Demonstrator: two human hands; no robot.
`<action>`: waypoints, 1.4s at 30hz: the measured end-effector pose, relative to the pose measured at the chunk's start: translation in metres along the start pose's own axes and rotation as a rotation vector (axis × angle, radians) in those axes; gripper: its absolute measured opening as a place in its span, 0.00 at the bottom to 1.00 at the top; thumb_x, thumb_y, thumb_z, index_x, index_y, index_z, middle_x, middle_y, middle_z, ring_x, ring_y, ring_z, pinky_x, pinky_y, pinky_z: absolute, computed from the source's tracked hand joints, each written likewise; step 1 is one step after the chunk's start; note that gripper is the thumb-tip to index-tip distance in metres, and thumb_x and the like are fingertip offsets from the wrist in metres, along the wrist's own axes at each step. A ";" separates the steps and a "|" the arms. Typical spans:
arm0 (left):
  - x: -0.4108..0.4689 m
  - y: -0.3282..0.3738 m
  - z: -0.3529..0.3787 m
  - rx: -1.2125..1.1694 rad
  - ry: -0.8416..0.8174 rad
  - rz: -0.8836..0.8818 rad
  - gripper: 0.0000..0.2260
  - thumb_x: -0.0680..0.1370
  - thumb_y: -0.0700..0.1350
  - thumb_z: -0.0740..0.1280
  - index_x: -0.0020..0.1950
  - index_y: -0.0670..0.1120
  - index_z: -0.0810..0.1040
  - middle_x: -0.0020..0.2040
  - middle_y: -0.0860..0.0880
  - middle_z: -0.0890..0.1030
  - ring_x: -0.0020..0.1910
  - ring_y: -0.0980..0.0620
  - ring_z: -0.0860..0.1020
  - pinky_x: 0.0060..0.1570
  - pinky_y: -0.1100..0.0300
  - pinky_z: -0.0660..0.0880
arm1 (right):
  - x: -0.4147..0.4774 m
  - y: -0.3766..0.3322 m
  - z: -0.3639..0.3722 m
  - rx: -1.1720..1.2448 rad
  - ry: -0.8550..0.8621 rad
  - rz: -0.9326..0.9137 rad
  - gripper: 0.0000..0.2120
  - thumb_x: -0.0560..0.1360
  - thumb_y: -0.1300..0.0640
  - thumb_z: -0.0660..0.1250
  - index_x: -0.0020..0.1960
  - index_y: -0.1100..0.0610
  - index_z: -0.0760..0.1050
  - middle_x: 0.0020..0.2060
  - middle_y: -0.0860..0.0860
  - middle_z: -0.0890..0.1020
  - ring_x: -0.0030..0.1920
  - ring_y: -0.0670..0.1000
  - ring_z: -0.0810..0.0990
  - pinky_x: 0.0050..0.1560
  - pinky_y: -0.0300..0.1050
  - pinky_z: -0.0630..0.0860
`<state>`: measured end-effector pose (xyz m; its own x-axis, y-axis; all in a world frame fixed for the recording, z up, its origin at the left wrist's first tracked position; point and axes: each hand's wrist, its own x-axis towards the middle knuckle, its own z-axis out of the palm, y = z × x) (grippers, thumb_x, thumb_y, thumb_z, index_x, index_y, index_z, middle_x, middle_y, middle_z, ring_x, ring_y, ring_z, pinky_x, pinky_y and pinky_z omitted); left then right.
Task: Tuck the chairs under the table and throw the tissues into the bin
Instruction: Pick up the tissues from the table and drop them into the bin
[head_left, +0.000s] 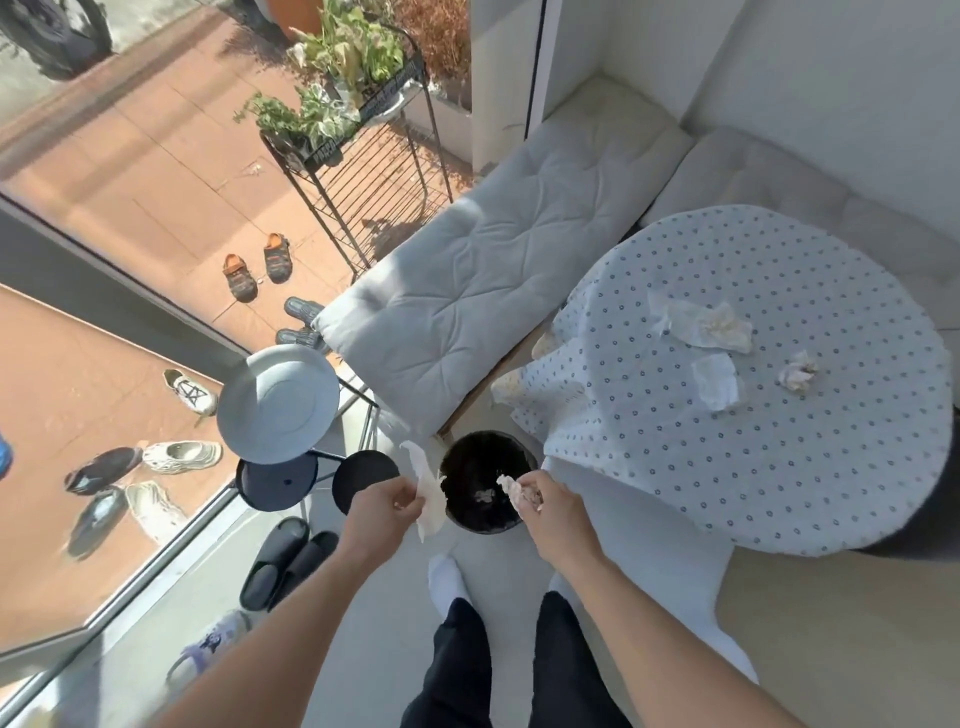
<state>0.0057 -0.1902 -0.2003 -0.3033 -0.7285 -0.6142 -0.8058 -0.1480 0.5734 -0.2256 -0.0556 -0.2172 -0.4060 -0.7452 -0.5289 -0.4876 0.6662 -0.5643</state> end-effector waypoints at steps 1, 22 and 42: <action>0.007 -0.006 0.004 -0.021 -0.007 -0.027 0.09 0.79 0.47 0.73 0.39 0.54 0.83 0.36 0.55 0.86 0.34 0.61 0.80 0.41 0.58 0.76 | 0.006 0.002 0.005 0.001 -0.011 0.014 0.06 0.82 0.48 0.63 0.59 0.43 0.73 0.49 0.50 0.80 0.47 0.49 0.79 0.43 0.43 0.78; 0.160 -0.080 0.161 -0.052 -0.142 -0.196 0.07 0.80 0.48 0.69 0.46 0.48 0.84 0.40 0.50 0.87 0.34 0.55 0.84 0.45 0.46 0.84 | 0.149 0.088 0.113 -0.144 -0.179 0.207 0.12 0.82 0.52 0.64 0.63 0.54 0.72 0.49 0.53 0.77 0.51 0.57 0.79 0.48 0.50 0.78; 0.206 -0.122 0.186 0.017 -0.338 -0.275 0.21 0.80 0.49 0.69 0.73 0.46 0.77 0.60 0.49 0.85 0.55 0.45 0.85 0.60 0.48 0.82 | 0.174 0.104 0.110 -0.264 -0.192 0.202 0.17 0.80 0.49 0.64 0.67 0.52 0.74 0.57 0.52 0.82 0.55 0.56 0.80 0.50 0.51 0.78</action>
<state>-0.0534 -0.1977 -0.4972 -0.2240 -0.4029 -0.8874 -0.8871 -0.2926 0.3568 -0.2622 -0.1131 -0.4373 -0.3743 -0.5640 -0.7361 -0.6047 0.7502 -0.2673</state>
